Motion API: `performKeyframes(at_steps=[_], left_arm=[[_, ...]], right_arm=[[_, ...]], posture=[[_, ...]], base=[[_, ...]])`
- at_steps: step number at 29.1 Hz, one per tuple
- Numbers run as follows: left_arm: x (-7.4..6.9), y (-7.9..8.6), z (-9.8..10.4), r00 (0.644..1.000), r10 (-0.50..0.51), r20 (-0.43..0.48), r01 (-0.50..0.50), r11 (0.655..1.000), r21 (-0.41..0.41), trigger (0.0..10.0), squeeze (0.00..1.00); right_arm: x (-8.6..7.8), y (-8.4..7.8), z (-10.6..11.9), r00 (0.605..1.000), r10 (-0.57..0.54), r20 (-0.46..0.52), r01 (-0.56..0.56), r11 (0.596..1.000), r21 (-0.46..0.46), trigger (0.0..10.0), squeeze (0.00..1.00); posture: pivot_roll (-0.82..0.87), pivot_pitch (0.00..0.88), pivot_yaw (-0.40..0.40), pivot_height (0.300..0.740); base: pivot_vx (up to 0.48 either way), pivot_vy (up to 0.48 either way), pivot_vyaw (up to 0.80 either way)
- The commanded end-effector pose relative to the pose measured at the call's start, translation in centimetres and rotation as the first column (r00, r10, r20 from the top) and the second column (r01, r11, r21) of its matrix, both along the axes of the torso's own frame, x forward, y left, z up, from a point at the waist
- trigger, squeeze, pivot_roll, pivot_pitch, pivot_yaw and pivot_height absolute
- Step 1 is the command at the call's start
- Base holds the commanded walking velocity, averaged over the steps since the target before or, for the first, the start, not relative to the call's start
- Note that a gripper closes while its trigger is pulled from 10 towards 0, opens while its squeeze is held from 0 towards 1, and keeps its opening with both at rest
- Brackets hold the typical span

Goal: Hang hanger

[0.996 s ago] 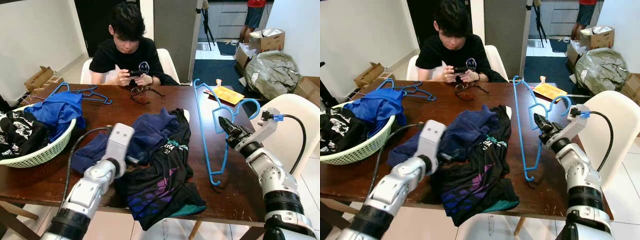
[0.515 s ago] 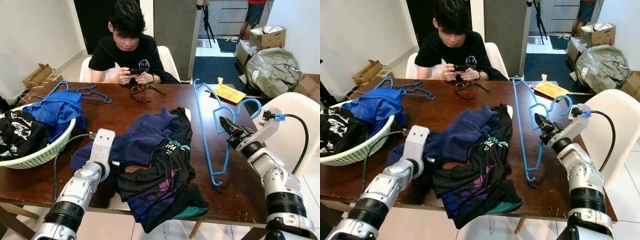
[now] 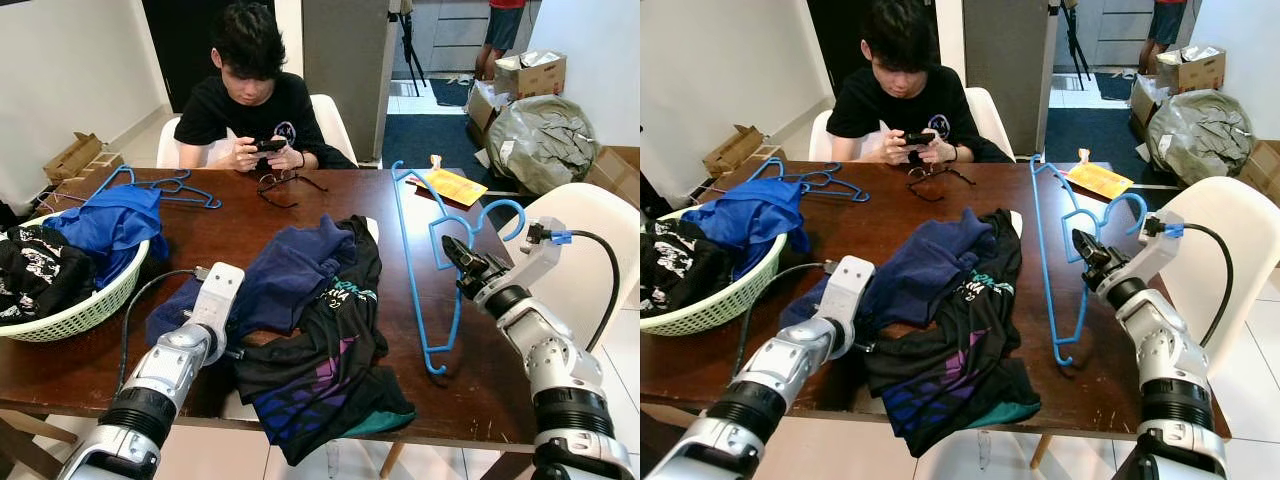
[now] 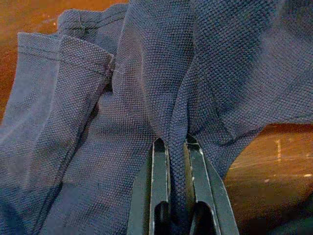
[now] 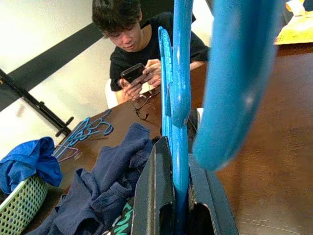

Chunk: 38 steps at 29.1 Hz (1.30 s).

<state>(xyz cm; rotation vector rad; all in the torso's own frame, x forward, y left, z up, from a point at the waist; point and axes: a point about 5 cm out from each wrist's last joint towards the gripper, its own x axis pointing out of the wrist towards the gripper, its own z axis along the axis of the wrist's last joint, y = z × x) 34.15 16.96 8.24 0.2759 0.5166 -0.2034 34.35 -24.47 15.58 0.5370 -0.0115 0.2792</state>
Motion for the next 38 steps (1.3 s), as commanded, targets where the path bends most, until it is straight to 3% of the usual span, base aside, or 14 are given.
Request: performKeyframes(at_steps=[1, 3, 5, 6, 7, 9, 11, 13, 14, 16, 21, 29, 33, 38], left_arm=[[0.1, 0.8, 0.3, 1.0, -0.002, 0.002, 0.002, 0.999, 0.044, 0.0, 0.0], [0.2, 0.9, 0.6, 1.0, -0.008, 0.014, 0.007, 0.999, 0.049, 0.0, 0.0], [2.0, -0.5, 8.4, 0.955, -0.145, 0.26, 0.177, 0.978, -0.106, 0.0, 0.0], [2.0, -0.5, 8.4, 0.955, -0.145, 0.26, 0.177, 0.978, -0.106, 0.0, 0.0], [2.1, -1.2, 11.8, 0.909, -0.201, 0.366, 0.271, 0.951, -0.151, 0.0, 0.0], [0.7, -1.8, 23.2, 0.713, -0.246, 0.657, 0.518, 0.816, -0.257, 0.0, 0.0], [0.7, -1.8, 23.2, 0.713, -0.246, 0.657, 0.518, 0.816, -0.257, 0.0, 0.0], [-1.7, -1.4, 30.0, 0.548, -0.251, 0.798, 0.651, 0.727, -0.218, 0.0, 0.0], [-1.7, -1.4, 30.0, 0.548, -0.251, 0.798, 0.651, 0.727, -0.218, 0.0, 0.0], [-3.1, -0.9, 33.1, 0.465, -0.253, 0.848, 0.701, 0.691, -0.178, 0.0, 0.0], [-4.1, -1.2, 34.2, 0.415, -0.274, 0.868, 0.757, 0.634, -0.162, 0.0, 0.0], [-4.8, -1.4, 33.9, 0.426, -0.286, 0.858, 0.792, 0.577, -0.2, 0.0, 0.0], [-5.8, -1.8, 32.8, 0.437, -0.317, 0.842, 0.838, 0.483, -0.253, 0.0, 0.0], [-5.9, -1.8, 32.6, 0.439, -0.325, 0.838, 0.843, 0.471, -0.259, 0.0, 0.0]], right_arm=[[0.0, 0.3, 0.0, 1.0, -0.001, 0.007, 0.001, 1.0, 0.007, 10.0, 0.0], [0.1, 0.3, 0.0, 1.0, -0.002, 0.008, 0.002, 1.0, 0.008, 10.0, 0.0], [0.1, 0.4, 0.0, 1.0, -0.007, 0.009, 0.007, 1.0, 0.02, 10.0, 0.0], [0.1, 0.4, 0.0, 1.0, -0.007, 0.009, 0.007, 1.0, 0.02, 10.0, 0.0], [0.1, 0.4, -0.1, 1.0, -0.009, 0.009, 0.009, 1.0, 0.026, 10.0, 0.0], [0.2, 0.5, -0.2, 1.0, -0.011, 0.009, 0.011, 0.999, 0.034, 10.0, 0.0], [0.2, 0.5, -0.2, 1.0, -0.011, 0.009, 0.011, 0.999, 0.034, 10.0, 0.0], [0.2, 0.6, -0.2, 1.0, -0.012, 0.01, 0.012, 0.999, 0.04, 10.0, 0.0], [0.2, 0.6, -0.2, 1.0, -0.012, 0.01, 0.012, 0.999, 0.04, 10.0, 0.0], [0.2, 0.6, -0.3, 1.0, -0.015, 0.012, 0.014, 0.999, 0.047, 10.0, 0.0], [0.2, 0.6, -0.3, 1.0, -0.018, 0.016, 0.017, 0.998, 0.059, 10.0, 0.0], [0.1, 0.7, -0.3, 1.0, -0.016, 0.017, 0.015, 0.998, 0.062, 10.0, 0.0], [0.1, 0.7, -0.4, 1.0, -0.014, 0.015, 0.013, 0.998, 0.062, 10.0, 0.0], [0.1, 0.7, -0.4, 1.0, -0.013, 0.014, 0.012, 0.998, 0.062, 10.0, 0.0]], posture=[[-0.02, 0.0, 0.044, 0.735], [-0.01, 0.0, 0.045, 0.735], [0.0, 0.0, 0.045, 0.735], [0.0, 0.0, 0.045, 0.735], [0.0, 0.0, 0.045, 0.735], [0.01, 0.0, 0.047, 0.735], [0.01, 0.0, 0.047, 0.735], [0.02, 0.0, 0.05, 0.735], [0.02, 0.0, 0.05, 0.735], [0.03, 0.0, 0.055, 0.735], [0.02, 0.0, 0.059, 0.735], [0.02, 0.0, 0.058, 0.735], [0.03, 0.0, 0.054, 0.735], [0.03, 0.0, 0.054, 0.735]], base=[[0.0, 0.0, 0.0], [0.0, 0.0, 0.0], [0.0, 0.0, 0.0], [0.0, 0.0, 0.0], [0.0, 0.0, 0.0], [0.0, 0.0, 0.0], [0.0, 0.0, 0.0], [0.0, 0.0, 0.0], [0.0, 0.0, 0.0], [0.0, 0.0, 0.0], [0.0, 0.0, 0.0], [0.0, 0.0, 0.0], [0.0, 0.0, 0.0], [0.0, 0.0, 0.0]])
